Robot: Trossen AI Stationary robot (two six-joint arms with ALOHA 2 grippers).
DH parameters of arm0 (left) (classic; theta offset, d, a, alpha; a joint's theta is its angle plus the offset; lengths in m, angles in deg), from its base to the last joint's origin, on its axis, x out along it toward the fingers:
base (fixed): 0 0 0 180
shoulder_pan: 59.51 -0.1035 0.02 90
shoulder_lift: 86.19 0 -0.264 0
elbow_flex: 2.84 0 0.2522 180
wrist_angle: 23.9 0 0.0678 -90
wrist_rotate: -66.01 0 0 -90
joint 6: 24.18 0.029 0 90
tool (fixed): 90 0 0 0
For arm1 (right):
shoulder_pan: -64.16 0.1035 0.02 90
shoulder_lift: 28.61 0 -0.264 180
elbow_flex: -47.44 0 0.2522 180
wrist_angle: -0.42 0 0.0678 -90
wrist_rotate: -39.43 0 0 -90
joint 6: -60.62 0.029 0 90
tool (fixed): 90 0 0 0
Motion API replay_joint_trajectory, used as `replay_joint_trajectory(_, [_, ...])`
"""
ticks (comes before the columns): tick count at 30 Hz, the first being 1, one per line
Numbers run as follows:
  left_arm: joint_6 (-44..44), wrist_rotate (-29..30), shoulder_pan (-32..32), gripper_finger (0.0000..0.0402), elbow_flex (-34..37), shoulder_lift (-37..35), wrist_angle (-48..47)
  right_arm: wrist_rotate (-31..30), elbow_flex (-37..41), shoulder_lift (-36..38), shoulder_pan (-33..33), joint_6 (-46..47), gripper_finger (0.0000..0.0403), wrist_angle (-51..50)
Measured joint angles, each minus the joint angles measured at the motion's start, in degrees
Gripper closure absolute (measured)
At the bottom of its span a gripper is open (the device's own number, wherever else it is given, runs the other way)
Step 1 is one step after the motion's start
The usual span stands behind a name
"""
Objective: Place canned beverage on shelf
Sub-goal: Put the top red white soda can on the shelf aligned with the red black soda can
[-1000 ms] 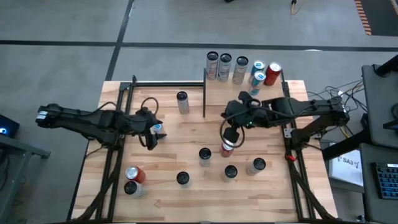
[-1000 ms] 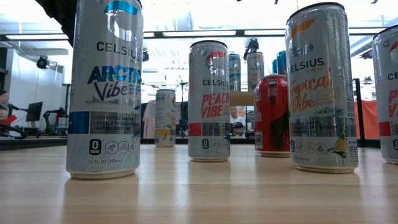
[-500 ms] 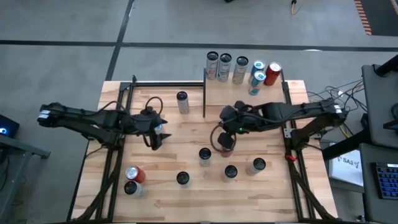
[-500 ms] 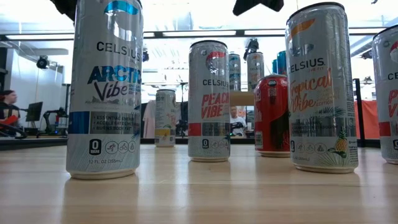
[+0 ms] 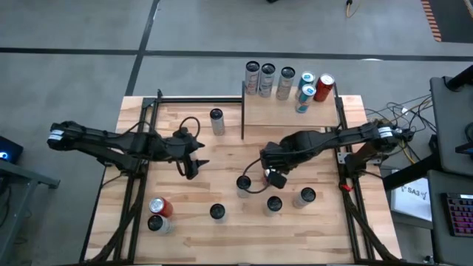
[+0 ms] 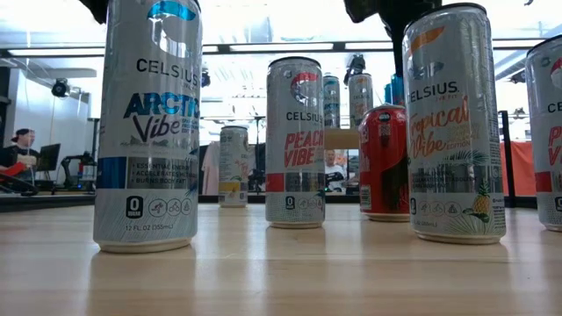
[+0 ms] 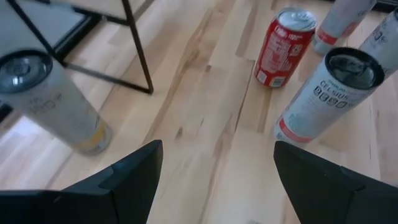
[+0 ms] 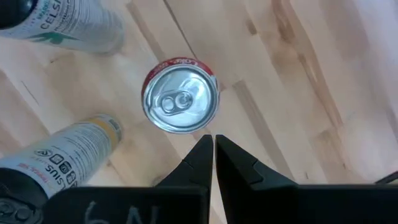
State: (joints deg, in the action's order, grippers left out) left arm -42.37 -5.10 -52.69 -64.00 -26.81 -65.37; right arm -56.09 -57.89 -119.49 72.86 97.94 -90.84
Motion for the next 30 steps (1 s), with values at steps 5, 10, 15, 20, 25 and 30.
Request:
replay_joint_trajectory(5, [5.37, 0.07, -0.08, 0.0109, 0.0, -0.16, 4.83, 0.0, 0.0, -0.36, -0.11, 0.24, 0.0394, 0.49])
replay_joint_trajectory(10, [10.49, 1.26, -0.08, 0.0109, -2.17, -0.22, 4.61, -0.09, 0.0, -0.34, -1.24, 4.68, 0.0391, 0.51])
replay_joint_trajectory(15, [18.53, 4.98, -0.08, 0.0109, -5.24, -0.22, 4.6, -0.02, 0.0, -0.36, -1.5, 10.86, 0.0349, 0.47])
replay_joint_trajectory(20, [26.13, 11.64, -0.05, 0.0109, -7.32, -0.24, 4.65, 1.31, 0.0, -0.43, -1.5, 18.85, 0.0257, 0.44])
replay_joint_trajectory(25, [30.14, 22.56, -0.08, 0.0109, -8.11, -0.24, 5.47, 1.55, 0.0, -0.43, -1.61, 21.72, 0.0149, 0.42])
replay_joint_trajectory(30, [30.81, 24.11, -0.08, 0.0109, -8.11, -0.26, 5.28, 1.31, 0.0, -0.43, -1.59, 18.64, 0.0077, 0.95])
